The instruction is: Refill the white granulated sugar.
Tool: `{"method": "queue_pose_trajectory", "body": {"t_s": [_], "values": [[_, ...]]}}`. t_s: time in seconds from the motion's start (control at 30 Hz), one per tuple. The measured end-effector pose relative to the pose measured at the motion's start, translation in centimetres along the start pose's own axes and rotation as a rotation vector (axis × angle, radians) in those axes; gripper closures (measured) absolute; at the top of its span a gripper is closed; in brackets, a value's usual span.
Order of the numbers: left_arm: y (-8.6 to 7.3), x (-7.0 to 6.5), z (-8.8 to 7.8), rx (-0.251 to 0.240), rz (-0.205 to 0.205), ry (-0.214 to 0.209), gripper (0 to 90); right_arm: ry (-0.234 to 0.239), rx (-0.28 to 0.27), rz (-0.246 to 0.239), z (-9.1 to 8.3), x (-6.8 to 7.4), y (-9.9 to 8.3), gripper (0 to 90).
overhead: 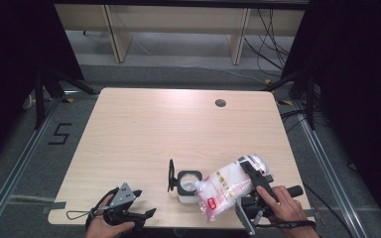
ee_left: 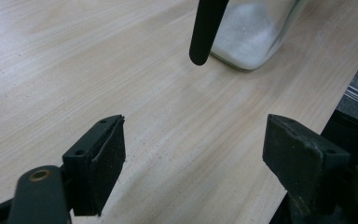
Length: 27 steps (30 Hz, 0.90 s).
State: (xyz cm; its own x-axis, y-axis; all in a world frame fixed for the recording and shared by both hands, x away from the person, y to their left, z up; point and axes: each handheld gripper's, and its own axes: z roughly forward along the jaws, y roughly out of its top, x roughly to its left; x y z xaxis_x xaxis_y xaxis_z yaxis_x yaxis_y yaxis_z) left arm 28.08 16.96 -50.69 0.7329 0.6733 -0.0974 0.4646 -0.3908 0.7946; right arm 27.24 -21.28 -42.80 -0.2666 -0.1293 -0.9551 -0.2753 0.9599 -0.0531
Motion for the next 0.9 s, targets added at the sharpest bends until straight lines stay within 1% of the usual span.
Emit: {"method": "queue_pose_trajectory", "body": {"t_s": [0.03,0.07,0.1,0.13,0.17,0.2,0.23,0.27,0.3,0.33,0.37,0.4,0.43,0.47,0.5,0.53,0.57,0.6,0.63,0.67,0.7,0.73,0.77,0.8,0.83,0.87,0.9], "values": [[0.1,-0.1,-0.1,0.001,-0.007,-0.001,20.4,-0.002,0.004,-0.003,-0.1,0.0,0.1,41.1],[0.1,0.1,-0.2,0.01,0.008,-0.002,20.5,0.002,0.006,0.005,-0.1,0.1,0.1,41.1],[0.1,-0.1,-0.1,-0.004,-0.008,0.002,20.4,-0.002,0.0,-0.021,0.0,-0.1,0.1,41.1],[0.1,0.0,-0.2,0.002,0.002,0.001,20.4,-0.009,-0.006,-0.063,0.0,-0.4,0.1,41.1],[0.1,-0.1,-0.1,-0.006,-0.019,-0.009,20.4,-0.003,0.0,-0.017,0.1,-0.1,0.0,41.1],[0.0,-0.1,-0.1,-0.007,-0.014,-0.008,20.5,-0.012,0.002,-0.044,0.1,-0.3,-0.1,41.1],[0.1,0.0,-0.2,0.007,0.002,-0.005,20.4,0.005,0.015,-0.006,0.1,-0.1,-0.3,41.1],[0.1,-0.1,-0.1,-0.003,-0.007,-0.005,20.4,-0.004,0.018,0.002,0.1,0.0,-0.5,41.1],[0.1,0.0,-0.1,0.002,-0.009,-0.001,20.5,-0.009,0.026,-0.006,0.1,-0.1,-0.6,41.1],[0.1,0.0,-0.1,0.004,-0.004,-0.001,20.5,0.017,0.034,0.005,0.1,-0.1,-0.6,41.1],[0.0,0.1,0.0,0.001,0.004,0.001,20.4,-0.003,0.028,-0.007,0.1,-0.1,-0.7,41.1],[0.0,-0.1,0.0,-0.007,-0.006,-0.009,20.5,-0.003,0.034,0.029,0.0,0.2,-0.7,41.1],[0.0,0.0,0.0,-0.005,0.006,-0.006,20.4,-0.007,0.016,-0.037,0.1,-0.3,-0.6,41.1],[0.2,0.1,-0.2,0.005,0.023,-0.007,20.5,-0.006,0.02,-0.04,0.1,-0.3,-0.6,41.1],[0.2,0.0,-0.1,-0.005,0.009,-0.006,20.5,-0.01,0.014,-0.035,0.1,-0.2,-0.5,41.1],[0.2,0.1,-0.2,0.006,0.023,-0.006,20.5,-0.015,0.009,-0.054,0.1,-0.3,-0.3,41.1],[0.1,0.1,0.0,-0.004,0.019,-0.002,20.4,-0.007,0.024,-0.015,0.0,0.0,-0.2,41.1],[0.1,0.0,-0.1,0.004,0.015,-0.002,20.5,-0.025,-0.008,-0.007,0.1,0.1,-0.2,41.1],[0.1,0.1,-0.2,0.003,0.018,-0.01,20.5,-0.008,0.006,-0.055,-0.1,-0.3,0.1,41.1],[0.1,0.0,-0.1,-0.008,0.014,-0.012,20.5,0.002,0.015,-0.004,-0.1,0.1,0.2,41.1],[0.2,0.1,-0.2,0.001,0.023,-0.001,20.5,-0.005,0.006,-0.023,-0.1,0.1,0.3,41.1],[0.2,0.2,-0.2,0.007,0.029,-0.002,20.5,-0.002,-0.001,0.005,0.0,0.3,0.3,41.1],[0.1,0.0,-0.1,-0.006,0.011,-0.007,20.5,-0.006,-0.024,-0.067,0.1,-0.3,0.4,41.2],[0.1,0.0,-0.1,-0.007,0.006,-0.009,20.5,-0.002,-0.018,-0.08,0.0,-0.3,0.5,41.1],[0.1,0.0,-0.1,-0.011,0.007,-0.008,20.5,0.013,-0.007,-0.062,0.0,-0.3,0.5,41.2],[0.2,0.1,-0.2,0.006,0.026,0.0,20.5,-0.002,-0.005,-0.044,0.0,-0.1,0.4,41.2],[0.1,-0.1,-0.1,-0.01,-0.006,-0.003,20.5,-0.005,-0.004,-0.053,0.0,-0.1,0.3,41.2]]}}
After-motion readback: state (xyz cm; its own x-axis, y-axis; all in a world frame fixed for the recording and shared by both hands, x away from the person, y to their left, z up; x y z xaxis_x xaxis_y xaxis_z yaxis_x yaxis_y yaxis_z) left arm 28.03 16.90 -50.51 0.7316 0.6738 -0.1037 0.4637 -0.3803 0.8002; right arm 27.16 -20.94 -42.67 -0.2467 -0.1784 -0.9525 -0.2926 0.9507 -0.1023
